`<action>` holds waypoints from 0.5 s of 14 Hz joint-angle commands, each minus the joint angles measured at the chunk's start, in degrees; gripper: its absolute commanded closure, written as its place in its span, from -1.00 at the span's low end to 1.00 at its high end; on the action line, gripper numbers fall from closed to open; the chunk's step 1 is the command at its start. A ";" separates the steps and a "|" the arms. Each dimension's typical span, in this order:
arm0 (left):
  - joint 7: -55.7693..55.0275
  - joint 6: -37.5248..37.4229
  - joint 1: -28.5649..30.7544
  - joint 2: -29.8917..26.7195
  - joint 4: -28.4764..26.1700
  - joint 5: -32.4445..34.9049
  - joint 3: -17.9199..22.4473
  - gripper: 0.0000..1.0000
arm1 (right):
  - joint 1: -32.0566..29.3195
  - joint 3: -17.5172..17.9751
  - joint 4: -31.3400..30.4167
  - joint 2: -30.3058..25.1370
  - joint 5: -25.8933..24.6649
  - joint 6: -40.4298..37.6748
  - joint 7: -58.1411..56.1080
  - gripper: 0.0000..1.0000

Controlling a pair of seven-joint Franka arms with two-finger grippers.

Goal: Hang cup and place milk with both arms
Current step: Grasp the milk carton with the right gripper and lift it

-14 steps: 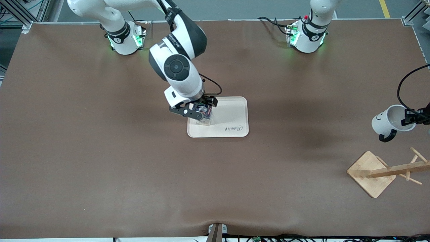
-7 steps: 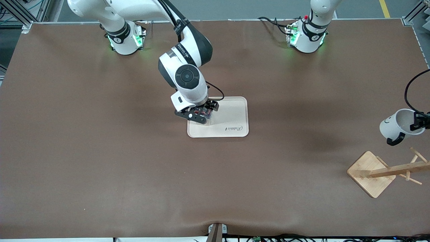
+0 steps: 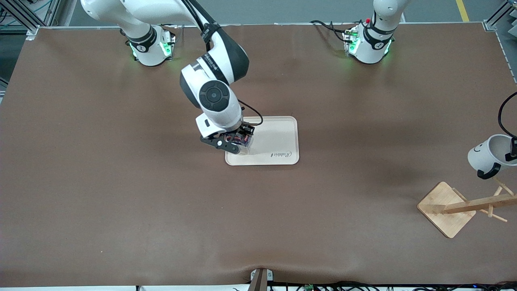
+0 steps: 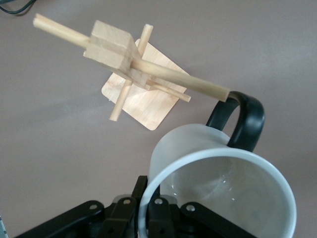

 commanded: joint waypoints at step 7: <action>2.95 2.95 -0.21 2.07 2.57 0.03 1.32 1.00 | -15.95 -0.50 -0.11 -6.97 -2.25 -14.63 -17.32 1.00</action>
